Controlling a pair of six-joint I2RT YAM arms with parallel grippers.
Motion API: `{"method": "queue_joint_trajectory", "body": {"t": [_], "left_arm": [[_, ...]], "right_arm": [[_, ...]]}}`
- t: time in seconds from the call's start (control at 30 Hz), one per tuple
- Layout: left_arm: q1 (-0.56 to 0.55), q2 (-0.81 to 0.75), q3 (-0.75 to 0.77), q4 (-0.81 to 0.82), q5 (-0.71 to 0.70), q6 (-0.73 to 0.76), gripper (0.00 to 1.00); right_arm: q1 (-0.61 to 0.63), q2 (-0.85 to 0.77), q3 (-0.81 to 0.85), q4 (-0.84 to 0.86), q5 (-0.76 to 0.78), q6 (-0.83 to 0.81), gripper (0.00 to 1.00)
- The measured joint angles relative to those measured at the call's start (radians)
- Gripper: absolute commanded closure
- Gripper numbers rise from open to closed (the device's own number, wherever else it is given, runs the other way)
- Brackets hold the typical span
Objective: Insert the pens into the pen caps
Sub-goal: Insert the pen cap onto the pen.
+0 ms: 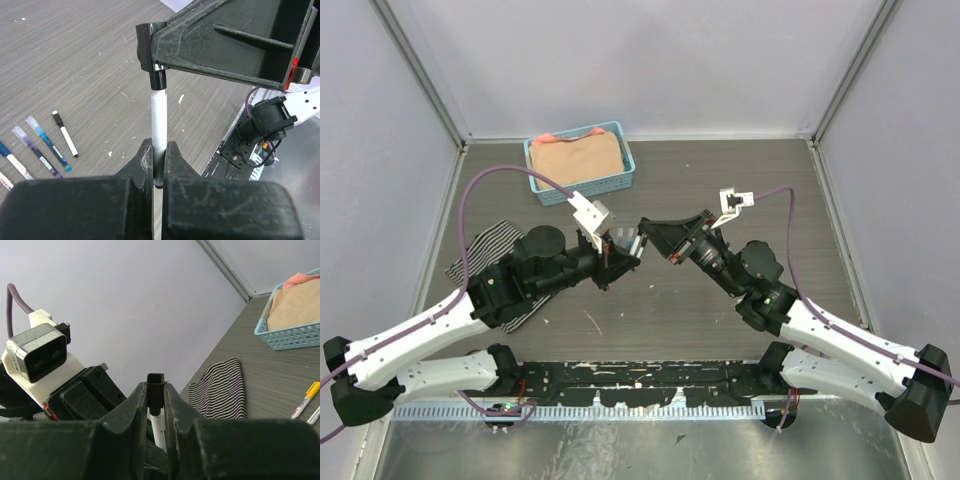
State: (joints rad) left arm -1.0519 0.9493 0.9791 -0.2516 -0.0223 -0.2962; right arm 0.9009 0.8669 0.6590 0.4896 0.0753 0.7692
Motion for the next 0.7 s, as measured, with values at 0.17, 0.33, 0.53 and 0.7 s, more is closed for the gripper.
{"method": "queue_joint_trajectory", "body": {"t": [0.17,0.33,0.53,0.7], "left_arm": [[0.0,0.0,0.0,-0.002,-0.014,0.0,1.0],[0.0,0.0,0.002,-0.006,-0.019,-0.001,1.0],[0.0,0.002,0.018,-0.032,-0.024,-0.005,1.0],[-0.001,0.002,0.026,-0.048,-0.026,-0.015,1.0]], "right_arm": [[0.006,0.011,0.0,0.01,-0.006,-0.008,1.0],[0.024,0.011,-0.001,0.014,0.013,-0.034,1.0],[0.061,0.01,-0.004,0.019,0.064,-0.076,1.0],[0.089,0.011,-0.016,0.041,0.101,-0.093,1.0]]}}
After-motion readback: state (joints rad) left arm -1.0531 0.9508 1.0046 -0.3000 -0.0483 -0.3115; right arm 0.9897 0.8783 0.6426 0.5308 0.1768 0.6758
